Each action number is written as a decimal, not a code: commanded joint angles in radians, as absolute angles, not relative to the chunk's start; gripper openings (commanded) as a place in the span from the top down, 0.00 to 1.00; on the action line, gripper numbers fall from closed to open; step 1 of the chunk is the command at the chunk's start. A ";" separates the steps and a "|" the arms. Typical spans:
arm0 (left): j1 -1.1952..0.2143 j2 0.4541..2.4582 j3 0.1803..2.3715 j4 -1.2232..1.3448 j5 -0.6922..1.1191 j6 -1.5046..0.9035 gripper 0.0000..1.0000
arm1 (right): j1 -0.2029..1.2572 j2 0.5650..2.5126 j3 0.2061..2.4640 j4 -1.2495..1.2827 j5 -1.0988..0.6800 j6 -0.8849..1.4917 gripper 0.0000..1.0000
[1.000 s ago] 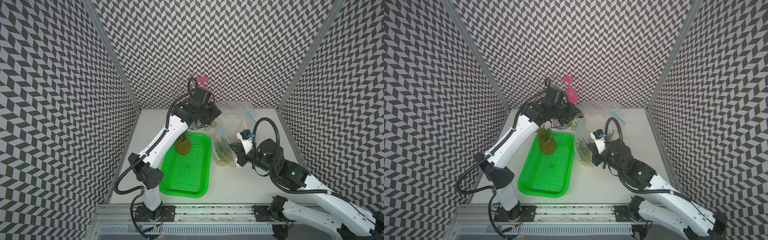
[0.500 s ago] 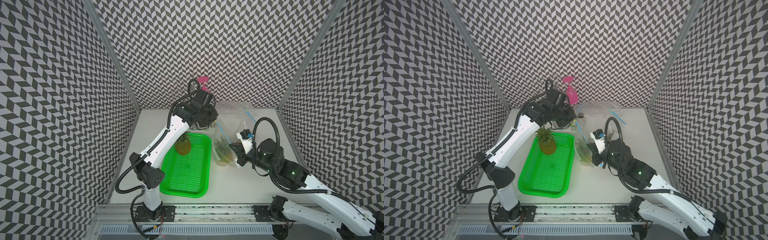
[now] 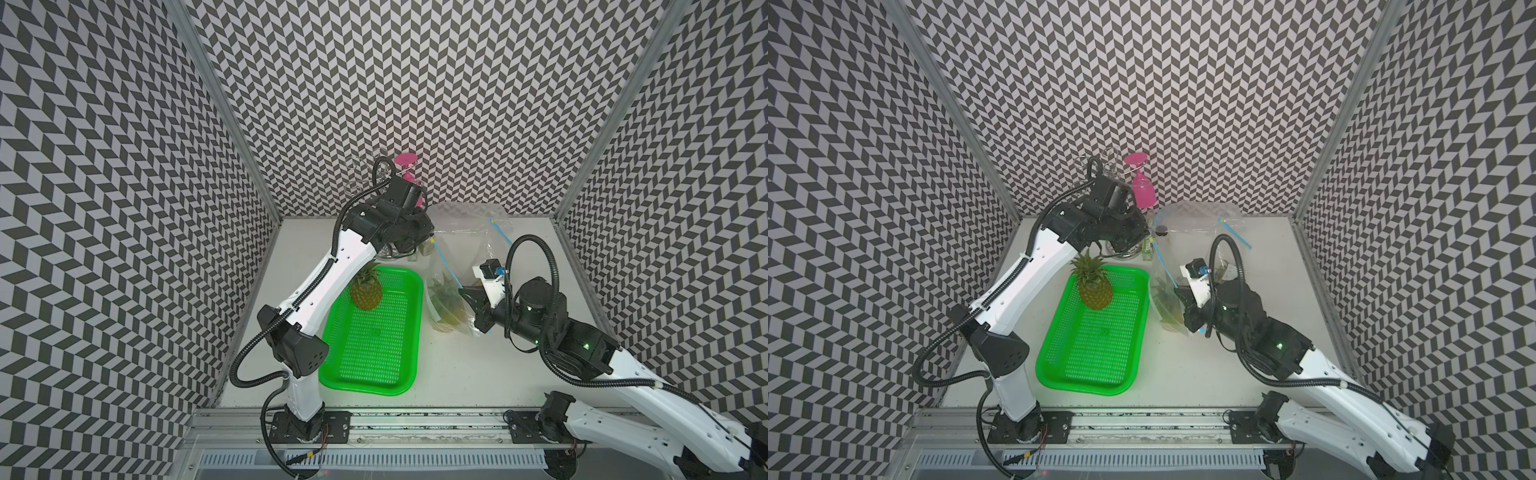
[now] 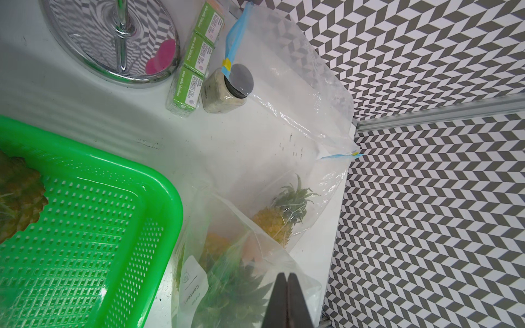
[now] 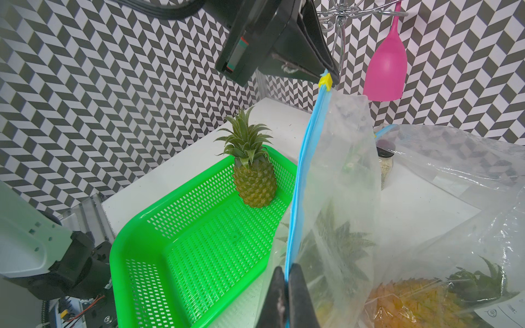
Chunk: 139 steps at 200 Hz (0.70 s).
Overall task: Open the zip-top bag and take out the pineapple
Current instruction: Zip the zipper on the zipper food storage bag.
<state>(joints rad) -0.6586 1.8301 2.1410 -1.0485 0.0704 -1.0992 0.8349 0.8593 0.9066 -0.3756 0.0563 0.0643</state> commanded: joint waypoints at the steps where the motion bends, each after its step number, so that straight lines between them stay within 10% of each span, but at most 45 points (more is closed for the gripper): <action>1: -0.661 1.783 2.133 -1.025 0.087 -1.103 1.00 | 0.839 0.872 0.949 -0.335 0.065 0.029 1.00; 22: -0.663 1.778 2.133 -1.041 0.066 -1.113 1.00 | 0.841 0.897 0.973 -0.343 0.055 -0.003 1.00; 38: -0.657 1.779 2.137 -1.052 0.049 -1.116 0.76 | 0.846 0.903 0.982 -0.353 0.055 -0.012 1.00; 71: -0.653 1.792 2.176 -1.076 0.026 -1.127 0.66 | 0.847 0.879 0.965 -0.362 0.071 -0.017 1.00; 139: -0.661 1.824 2.175 -1.047 0.076 -1.117 0.76 | 0.847 0.878 0.966 -0.361 0.067 -0.007 1.00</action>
